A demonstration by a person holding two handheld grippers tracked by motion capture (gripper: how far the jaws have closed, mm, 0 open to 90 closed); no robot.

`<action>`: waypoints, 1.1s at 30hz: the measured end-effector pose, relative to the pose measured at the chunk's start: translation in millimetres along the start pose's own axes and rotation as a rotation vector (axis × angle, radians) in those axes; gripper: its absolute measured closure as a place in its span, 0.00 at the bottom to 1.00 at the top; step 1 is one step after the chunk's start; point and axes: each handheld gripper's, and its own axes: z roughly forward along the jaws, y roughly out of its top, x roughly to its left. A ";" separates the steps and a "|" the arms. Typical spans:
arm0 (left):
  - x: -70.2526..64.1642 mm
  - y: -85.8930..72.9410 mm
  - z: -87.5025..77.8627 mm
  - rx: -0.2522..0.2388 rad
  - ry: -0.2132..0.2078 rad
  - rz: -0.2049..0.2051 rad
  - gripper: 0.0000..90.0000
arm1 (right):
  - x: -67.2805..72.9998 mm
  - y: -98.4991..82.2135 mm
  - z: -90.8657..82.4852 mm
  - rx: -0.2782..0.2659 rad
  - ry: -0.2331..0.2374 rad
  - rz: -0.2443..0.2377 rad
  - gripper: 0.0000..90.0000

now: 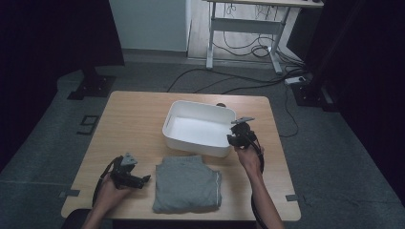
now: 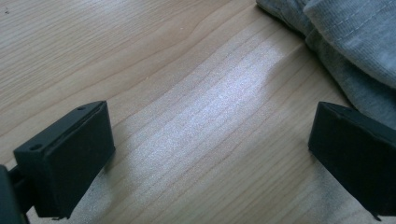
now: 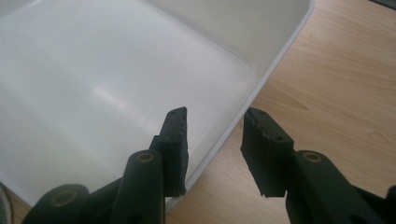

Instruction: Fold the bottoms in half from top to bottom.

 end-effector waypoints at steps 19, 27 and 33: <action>0.0 0.0 0.0 0.000 0.000 0.000 0.00 | 14.0 15.9 15.8 -0.022 0.005 -0.056 0.75; -0.3 -0.2 -0.1 0.000 -0.002 0.001 0.00 | 10.7 14.0 13.2 -0.037 0.039 -0.013 0.64; -0.3 -0.2 -0.1 0.000 -0.002 0.001 0.00 | 6.6 10.1 2.3 -0.062 0.063 0.009 0.43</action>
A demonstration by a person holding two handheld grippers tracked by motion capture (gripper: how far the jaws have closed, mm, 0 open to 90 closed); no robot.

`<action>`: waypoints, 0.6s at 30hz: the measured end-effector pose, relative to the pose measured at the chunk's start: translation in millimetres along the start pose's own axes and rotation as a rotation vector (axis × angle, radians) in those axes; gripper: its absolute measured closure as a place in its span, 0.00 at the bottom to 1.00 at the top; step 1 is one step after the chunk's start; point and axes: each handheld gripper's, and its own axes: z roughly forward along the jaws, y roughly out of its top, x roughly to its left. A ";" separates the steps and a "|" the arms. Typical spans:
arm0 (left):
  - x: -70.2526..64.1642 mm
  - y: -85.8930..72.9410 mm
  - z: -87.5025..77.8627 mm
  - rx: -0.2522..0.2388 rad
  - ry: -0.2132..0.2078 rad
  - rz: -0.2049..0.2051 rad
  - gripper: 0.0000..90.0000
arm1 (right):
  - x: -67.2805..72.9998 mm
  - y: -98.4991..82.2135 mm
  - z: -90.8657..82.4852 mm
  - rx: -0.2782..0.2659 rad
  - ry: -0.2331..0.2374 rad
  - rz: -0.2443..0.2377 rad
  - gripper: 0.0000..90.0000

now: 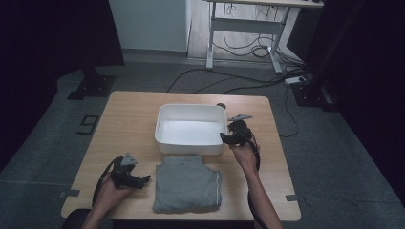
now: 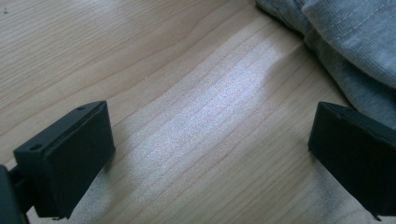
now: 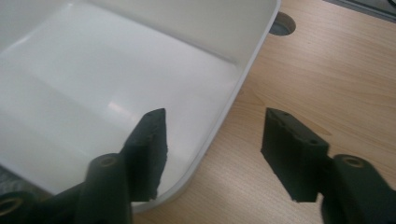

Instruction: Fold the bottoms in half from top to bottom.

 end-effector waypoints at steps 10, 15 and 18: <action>0.0 0.0 0.0 0.000 0.000 0.000 0.00 | 0.5 -4.5 -24.5 -0.039 0.047 -0.020 0.22; 0.3 -0.3 -0.3 0.002 -0.001 0.002 0.00 | 1.0 -12.9 -37.2 -0.054 0.064 -0.020 0.16; 0.8 -0.8 -0.7 0.001 -0.004 0.006 0.00 | 1.1 -19.8 -44.2 -0.045 0.064 -0.034 0.15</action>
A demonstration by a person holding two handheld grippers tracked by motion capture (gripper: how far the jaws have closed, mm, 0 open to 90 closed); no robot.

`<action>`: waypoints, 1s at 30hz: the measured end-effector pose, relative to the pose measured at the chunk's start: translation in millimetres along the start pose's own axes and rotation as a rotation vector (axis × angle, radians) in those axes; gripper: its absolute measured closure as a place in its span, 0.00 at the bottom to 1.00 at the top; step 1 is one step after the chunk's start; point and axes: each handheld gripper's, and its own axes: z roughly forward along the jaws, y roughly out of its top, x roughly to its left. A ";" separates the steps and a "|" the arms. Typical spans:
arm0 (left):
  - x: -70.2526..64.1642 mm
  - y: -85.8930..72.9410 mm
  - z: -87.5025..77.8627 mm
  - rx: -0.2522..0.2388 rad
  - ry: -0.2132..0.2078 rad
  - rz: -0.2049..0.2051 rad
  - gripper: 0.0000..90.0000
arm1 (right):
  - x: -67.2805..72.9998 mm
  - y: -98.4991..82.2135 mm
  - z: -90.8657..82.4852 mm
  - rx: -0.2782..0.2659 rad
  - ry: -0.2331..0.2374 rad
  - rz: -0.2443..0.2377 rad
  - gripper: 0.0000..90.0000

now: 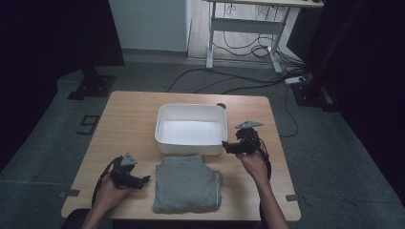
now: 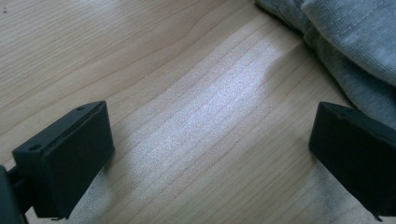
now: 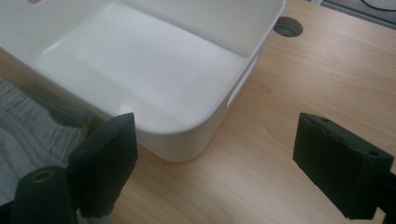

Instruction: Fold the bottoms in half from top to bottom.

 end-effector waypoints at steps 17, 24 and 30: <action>1.0 -0.7 -0.9 0.002 -0.003 0.003 0.00 | 3.8 -57.3 -23.6 -0.006 -0.010 0.030 0.00; 0.7 -0.9 -0.9 -0.002 -0.003 -0.001 0.00 | 5.2 -82.3 -22.3 0.006 -0.005 0.051 0.00; 0.4 -1.0 -1.2 0.000 0.000 -0.002 0.00 | 8.0 -105.3 -12.7 0.037 0.004 0.066 0.00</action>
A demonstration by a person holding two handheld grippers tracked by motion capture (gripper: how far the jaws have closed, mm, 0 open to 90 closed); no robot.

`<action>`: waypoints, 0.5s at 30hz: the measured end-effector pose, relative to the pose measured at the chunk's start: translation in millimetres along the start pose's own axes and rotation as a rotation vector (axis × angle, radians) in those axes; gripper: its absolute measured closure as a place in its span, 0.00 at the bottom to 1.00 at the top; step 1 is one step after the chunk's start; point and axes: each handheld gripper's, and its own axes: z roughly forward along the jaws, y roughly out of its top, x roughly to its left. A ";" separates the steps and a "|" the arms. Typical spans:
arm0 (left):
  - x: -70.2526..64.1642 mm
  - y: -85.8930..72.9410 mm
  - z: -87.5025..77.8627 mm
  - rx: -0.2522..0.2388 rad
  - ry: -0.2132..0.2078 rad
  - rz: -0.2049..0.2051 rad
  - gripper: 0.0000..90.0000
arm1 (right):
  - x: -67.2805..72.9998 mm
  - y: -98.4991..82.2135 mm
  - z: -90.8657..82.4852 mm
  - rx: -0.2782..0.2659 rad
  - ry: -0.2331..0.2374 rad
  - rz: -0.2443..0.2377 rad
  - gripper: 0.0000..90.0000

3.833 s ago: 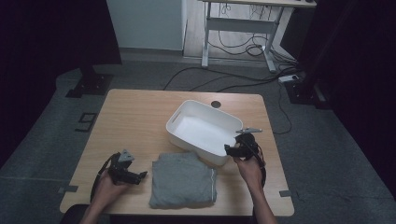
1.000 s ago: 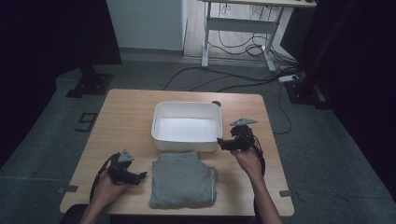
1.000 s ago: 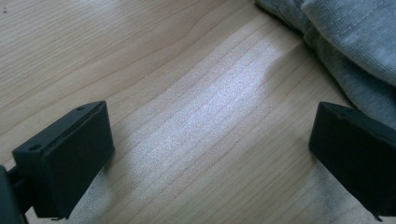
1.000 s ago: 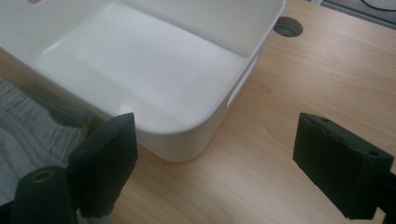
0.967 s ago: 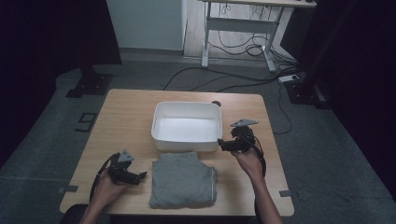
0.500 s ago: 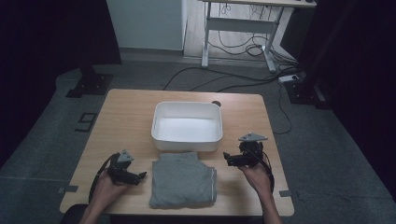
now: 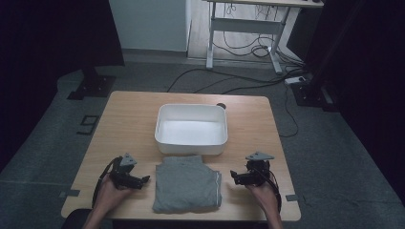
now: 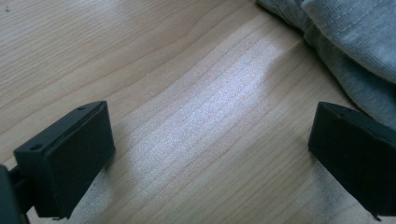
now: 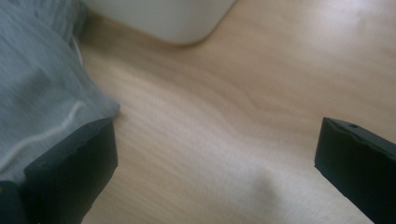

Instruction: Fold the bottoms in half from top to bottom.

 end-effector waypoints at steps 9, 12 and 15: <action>-0.6 -0.1 0.0 0.001 0.003 -0.004 0.00 | -0.2 -22.5 15.7 0.039 0.003 -0.005 0.00; -0.7 -0.1 0.0 0.001 0.004 -0.003 0.00 | 0.4 -29.1 20.1 0.045 0.009 -0.001 0.00; -0.6 -0.1 0.0 0.001 0.003 -0.004 0.00 | 1.5 -31.5 20.3 0.039 -0.009 -0.027 0.00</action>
